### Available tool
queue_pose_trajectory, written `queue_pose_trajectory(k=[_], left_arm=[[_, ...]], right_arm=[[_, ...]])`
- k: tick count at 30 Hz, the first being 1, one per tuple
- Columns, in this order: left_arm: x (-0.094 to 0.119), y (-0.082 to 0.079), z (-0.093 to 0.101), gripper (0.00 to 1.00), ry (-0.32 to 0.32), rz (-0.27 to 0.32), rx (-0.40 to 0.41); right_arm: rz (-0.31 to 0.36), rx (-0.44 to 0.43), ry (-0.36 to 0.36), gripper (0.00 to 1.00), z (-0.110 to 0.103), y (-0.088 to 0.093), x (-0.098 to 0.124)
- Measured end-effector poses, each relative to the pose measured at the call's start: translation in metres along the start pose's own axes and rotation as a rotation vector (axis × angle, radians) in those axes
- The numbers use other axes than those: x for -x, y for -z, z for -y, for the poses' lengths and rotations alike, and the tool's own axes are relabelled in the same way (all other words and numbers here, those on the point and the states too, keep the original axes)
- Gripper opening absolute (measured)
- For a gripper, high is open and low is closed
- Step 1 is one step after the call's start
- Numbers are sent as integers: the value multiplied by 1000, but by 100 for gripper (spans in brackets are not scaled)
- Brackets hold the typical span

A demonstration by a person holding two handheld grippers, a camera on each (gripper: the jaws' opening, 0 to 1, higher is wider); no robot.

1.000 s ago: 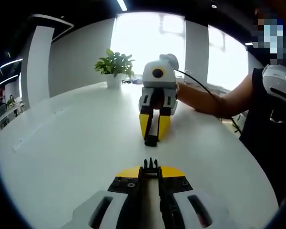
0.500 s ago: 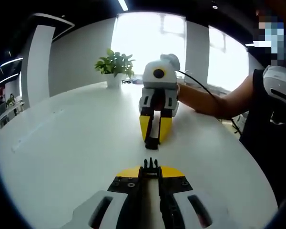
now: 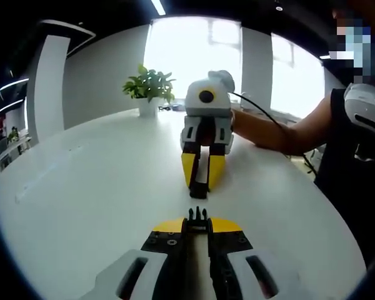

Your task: Snap the two parts of the plastic buckle together until the buckle closes and remains connected.

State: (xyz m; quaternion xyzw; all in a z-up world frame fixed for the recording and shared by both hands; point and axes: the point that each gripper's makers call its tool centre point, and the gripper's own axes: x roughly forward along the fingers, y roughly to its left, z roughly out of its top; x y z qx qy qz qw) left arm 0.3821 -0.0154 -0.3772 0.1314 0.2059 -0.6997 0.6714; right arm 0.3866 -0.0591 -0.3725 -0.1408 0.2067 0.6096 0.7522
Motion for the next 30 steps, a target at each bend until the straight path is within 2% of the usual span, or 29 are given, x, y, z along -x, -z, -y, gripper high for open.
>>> queue_pose_trajectory(k=[24, 30], left_arm=[[-5, -3, 0, 10, 5, -4, 4], [-8, -4, 0, 9, -6, -9, -18]], right_arm=[[-5, 15, -14, 10, -3, -2, -4], [-7, 22, -13, 10, -4, -2, -5]])
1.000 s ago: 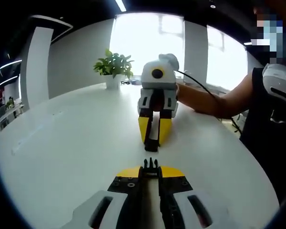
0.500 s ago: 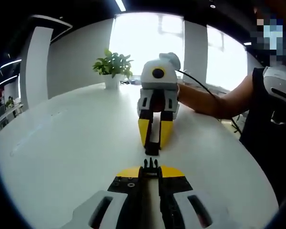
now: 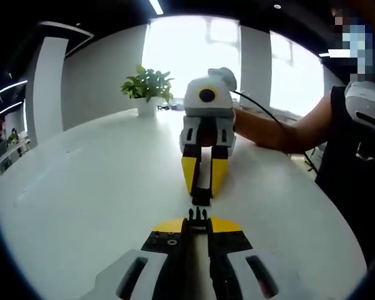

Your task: Snap the two parts of the plastic buckle together until the buckle closes and remains connected.

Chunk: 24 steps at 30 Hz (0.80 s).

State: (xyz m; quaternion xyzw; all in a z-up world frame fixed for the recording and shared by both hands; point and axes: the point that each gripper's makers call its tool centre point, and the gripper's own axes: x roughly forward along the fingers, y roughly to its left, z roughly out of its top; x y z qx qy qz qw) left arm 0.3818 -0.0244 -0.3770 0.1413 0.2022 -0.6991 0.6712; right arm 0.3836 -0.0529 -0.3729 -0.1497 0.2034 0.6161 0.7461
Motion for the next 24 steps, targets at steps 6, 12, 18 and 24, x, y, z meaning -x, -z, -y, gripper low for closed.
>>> queue_pose_trajectory(k=[6, 12, 18, 24], left_arm=[[-2, 0, 1, 9, 3, 2, -2], [-4, 0, 1, 9, -3, -3, -16], [-3, 0, 3, 9, 1, -1, -13], [-3, 0, 2, 9, -3, -1, -20]], right_arm=[[-1, 1, 1, 10, 0, 0, 0], [-2, 3, 0, 10, -1, 0, -1], [-1, 3, 0, 10, -1, 0, -1], [-1, 4, 1, 10, -1, 0, -1]])
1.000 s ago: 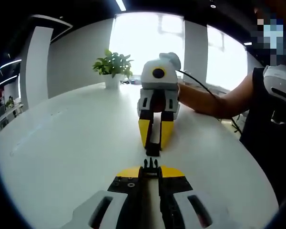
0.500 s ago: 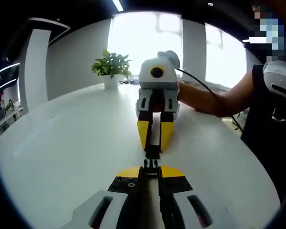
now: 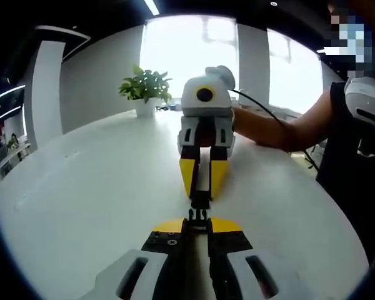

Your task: Snap the two parts of the plastic buckle together until the buckle closes and remains connected.

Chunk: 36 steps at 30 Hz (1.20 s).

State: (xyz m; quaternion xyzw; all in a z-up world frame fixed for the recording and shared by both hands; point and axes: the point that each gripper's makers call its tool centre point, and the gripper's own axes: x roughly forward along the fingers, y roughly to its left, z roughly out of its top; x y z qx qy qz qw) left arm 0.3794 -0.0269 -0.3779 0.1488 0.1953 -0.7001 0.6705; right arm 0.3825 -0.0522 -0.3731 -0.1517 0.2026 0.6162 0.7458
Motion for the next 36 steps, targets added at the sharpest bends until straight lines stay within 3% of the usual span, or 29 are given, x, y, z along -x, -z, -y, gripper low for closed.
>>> queue_pose_trajectory(k=[36], left_arm=[[0, -1, 2, 9, 17, 0, -12]], right_arm=[[3, 7, -8, 10, -1, -1, -2]])
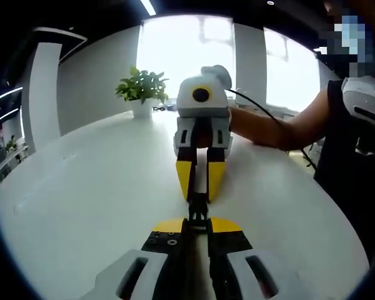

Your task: Snap the two parts of the plastic buckle together until the buckle closes and remains connected.

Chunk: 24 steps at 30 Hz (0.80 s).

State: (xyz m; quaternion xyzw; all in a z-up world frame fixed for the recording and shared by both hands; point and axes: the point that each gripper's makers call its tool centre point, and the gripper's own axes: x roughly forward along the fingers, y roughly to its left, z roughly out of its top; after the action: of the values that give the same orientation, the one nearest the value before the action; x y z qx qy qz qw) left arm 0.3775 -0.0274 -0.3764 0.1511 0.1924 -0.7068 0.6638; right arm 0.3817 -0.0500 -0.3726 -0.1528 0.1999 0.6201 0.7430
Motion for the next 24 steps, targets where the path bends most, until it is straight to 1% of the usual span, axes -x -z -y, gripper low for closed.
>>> queue_pose_trajectory(k=[9, 17, 19, 24], left_arm=[[-1, 0, 2, 9, 16, 4, 20], [-2, 0, 4, 9, 29, 3, 23], [-5, -1, 7, 9, 39, 4, 19], [-6, -1, 8, 9, 41, 1, 14]], right_arm=[[0, 6, -8, 10, -3, 0, -1], [0, 11, -24, 10, -6, 0, -1], [5, 12, -36, 10, -8, -1, -3], [6, 14, -36, 10, -8, -1, -2]])
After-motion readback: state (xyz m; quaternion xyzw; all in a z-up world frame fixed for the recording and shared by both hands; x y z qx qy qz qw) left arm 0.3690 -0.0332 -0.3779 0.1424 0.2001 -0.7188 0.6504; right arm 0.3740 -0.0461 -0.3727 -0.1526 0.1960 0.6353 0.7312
